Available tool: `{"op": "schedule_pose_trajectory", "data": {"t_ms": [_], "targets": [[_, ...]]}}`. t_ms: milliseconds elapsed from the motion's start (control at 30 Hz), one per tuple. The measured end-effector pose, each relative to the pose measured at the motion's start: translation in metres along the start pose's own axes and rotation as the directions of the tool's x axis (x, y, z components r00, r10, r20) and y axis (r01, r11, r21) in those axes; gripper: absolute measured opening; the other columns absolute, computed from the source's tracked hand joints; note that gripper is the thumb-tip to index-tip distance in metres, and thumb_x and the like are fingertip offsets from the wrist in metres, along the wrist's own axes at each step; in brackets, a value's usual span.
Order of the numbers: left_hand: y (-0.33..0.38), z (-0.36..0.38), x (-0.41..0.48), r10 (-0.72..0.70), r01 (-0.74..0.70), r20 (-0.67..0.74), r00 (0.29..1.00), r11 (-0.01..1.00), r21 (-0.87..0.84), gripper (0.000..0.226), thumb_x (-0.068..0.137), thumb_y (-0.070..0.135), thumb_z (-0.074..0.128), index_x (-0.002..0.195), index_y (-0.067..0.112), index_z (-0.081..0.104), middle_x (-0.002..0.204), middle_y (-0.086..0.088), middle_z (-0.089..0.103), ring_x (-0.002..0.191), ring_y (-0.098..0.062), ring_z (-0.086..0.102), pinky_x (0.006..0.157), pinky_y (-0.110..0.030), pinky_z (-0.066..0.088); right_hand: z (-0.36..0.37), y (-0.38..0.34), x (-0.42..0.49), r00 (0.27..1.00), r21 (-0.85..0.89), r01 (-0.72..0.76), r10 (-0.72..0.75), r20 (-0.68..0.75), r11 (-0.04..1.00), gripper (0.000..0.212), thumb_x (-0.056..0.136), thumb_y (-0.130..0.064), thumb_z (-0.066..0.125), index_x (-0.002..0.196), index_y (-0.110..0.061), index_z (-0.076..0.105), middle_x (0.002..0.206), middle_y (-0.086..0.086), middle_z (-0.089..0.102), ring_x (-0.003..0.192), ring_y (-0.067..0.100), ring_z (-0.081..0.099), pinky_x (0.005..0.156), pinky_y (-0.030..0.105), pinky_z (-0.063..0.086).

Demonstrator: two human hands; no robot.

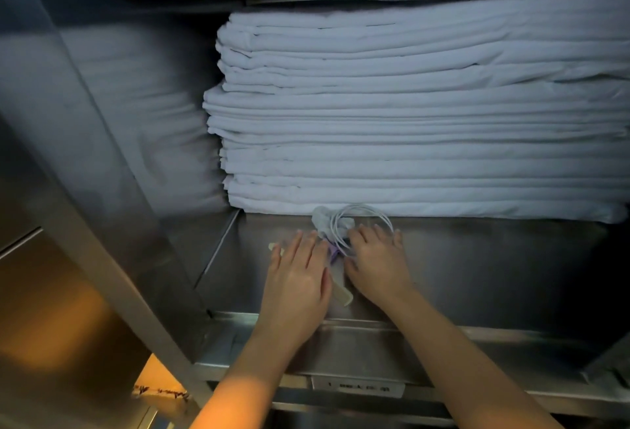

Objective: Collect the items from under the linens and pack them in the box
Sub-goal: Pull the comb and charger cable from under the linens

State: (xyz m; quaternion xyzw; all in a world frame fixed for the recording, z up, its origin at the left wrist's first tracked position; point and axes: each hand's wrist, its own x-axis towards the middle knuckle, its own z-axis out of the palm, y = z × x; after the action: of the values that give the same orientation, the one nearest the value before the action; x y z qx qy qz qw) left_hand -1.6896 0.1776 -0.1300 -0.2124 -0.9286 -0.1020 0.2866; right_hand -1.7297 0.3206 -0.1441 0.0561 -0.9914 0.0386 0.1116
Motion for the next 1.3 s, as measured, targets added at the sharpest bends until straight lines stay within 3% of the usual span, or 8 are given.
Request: {"op": "schedule_pose_trajectory", "data": {"t_ms": [200, 333, 500, 667, 833, 967, 1067, 1300], "targets": [[-0.014, 0.006, 0.006, 0.022, -0.022, 0.017, 1.000, 1.000, -0.012, 0.041, 0.063, 0.008, 0.077, 0.102, 0.003, 0.068, 0.109, -0.014, 0.067, 0.105, -0.033, 0.062, 0.083, -0.055, 0.047, 0.012, -0.011, 0.011, 0.998, -0.027, -0.056, 0.056, -0.005, 0.998, 0.044, 0.090, -0.035, 0.044, 0.129, -0.015, 0.043, 0.135, 0.006, 0.045, 0.128, 0.022, 0.036, 0.108, 0.043, 0.019], [-0.018, 0.009, 0.009, 0.036, -0.035, 0.033, 0.999, 0.999, -0.024, 0.038, 0.067, 0.013, 0.062, 0.103, 0.002, 0.068, 0.110, -0.015, 0.067, 0.105, -0.033, 0.062, 0.083, -0.056, 0.047, 0.016, -0.012, 0.013, 0.997, -0.080, -0.072, 0.072, -0.007, 0.994, 0.043, 0.093, -0.032, 0.042, 0.131, -0.013, 0.042, 0.138, 0.007, 0.043, 0.130, 0.024, 0.033, 0.108, 0.044, 0.020], [-0.020, 0.015, 0.009, 0.034, -0.028, 0.078, 0.996, 0.997, -0.075, 0.043, 0.065, 0.004, 0.077, 0.106, 0.000, 0.066, 0.112, -0.017, 0.066, 0.108, -0.035, 0.060, 0.086, -0.058, 0.044, 0.016, -0.012, 0.012, 0.999, -0.125, -0.047, 0.049, 0.019, 0.991, 0.038, 0.094, -0.022, 0.041, 0.131, -0.012, 0.044, 0.141, 0.010, 0.040, 0.130, 0.026, 0.033, 0.109, 0.045, 0.018], [-0.024, 0.022, 0.007, 0.044, -0.033, 0.117, 0.992, 0.994, -0.101, 0.042, 0.069, 0.005, 0.073, 0.109, 0.000, 0.065, 0.114, -0.018, 0.064, 0.110, -0.036, 0.058, 0.090, -0.058, 0.042, 0.013, -0.008, 0.009, 1.000, -0.111, -0.022, 0.023, 0.009, 0.994, 0.033, 0.092, -0.014, 0.042, 0.123, -0.012, 0.052, 0.136, 0.009, 0.045, 0.124, 0.025, 0.040, 0.108, 0.042, 0.022], [-0.030, 0.030, 0.001, 0.034, -0.008, 0.212, 0.977, 0.992, -0.124, 0.042, 0.088, 0.014, 0.055, 0.128, 0.003, 0.052, 0.135, -0.016, 0.050, 0.131, -0.030, 0.040, 0.110, -0.048, 0.022, 0.014, -0.001, 0.002, 0.999, -0.065, -0.002, -0.001, -0.047, 0.998, 0.035, 0.093, -0.011, 0.037, 0.126, -0.007, 0.050, 0.135, 0.012, 0.048, 0.122, 0.026, 0.044, 0.105, 0.035, 0.027], [-0.033, 0.035, -0.003, 0.044, -0.010, 0.260, 0.965, 0.991, -0.130, 0.044, 0.092, 0.019, 0.048, 0.134, 0.006, 0.045, 0.143, -0.012, 0.042, 0.137, -0.026, 0.029, 0.112, -0.044, 0.016, 0.008, 0.003, -0.007, 0.985, -0.016, 0.030, -0.032, -0.170, 0.999, 0.017, 0.075, 0.001, 0.060, 0.092, 0.001, 0.063, 0.098, 0.023, 0.065, 0.088, 0.035, 0.062, 0.080, 0.039, 0.047], [-0.035, 0.036, -0.004, 0.046, -0.006, 0.281, 0.959, 0.990, -0.140, 0.044, 0.091, 0.017, 0.050, 0.134, 0.005, 0.046, 0.142, -0.013, 0.043, 0.137, -0.028, 0.029, 0.111, -0.046, 0.017, 0.002, 0.005, -0.015, 0.956, 0.025, 0.038, -0.029, -0.291, 0.999, 0.026, 0.047, 0.010, 0.076, 0.068, 0.000, 0.063, 0.063, 0.018, 0.064, 0.055, 0.032, 0.062, 0.052, 0.032, 0.050], [-0.044, 0.043, -0.001, 0.135, -0.086, 0.336, 0.932, 0.984, -0.158, 0.046, 0.093, 0.029, 0.051, 0.134, 0.009, 0.046, 0.144, -0.010, 0.040, 0.138, -0.028, 0.027, 0.109, -0.049, 0.019, -0.005, 0.014, -0.021, 0.944, 0.094, 0.004, 0.027, -0.329, 0.996, 0.041, 0.043, 0.019, 0.073, 0.082, 0.009, 0.066, 0.057, 0.019, 0.060, 0.045, 0.033, 0.057, 0.040, 0.028, 0.043]]}}
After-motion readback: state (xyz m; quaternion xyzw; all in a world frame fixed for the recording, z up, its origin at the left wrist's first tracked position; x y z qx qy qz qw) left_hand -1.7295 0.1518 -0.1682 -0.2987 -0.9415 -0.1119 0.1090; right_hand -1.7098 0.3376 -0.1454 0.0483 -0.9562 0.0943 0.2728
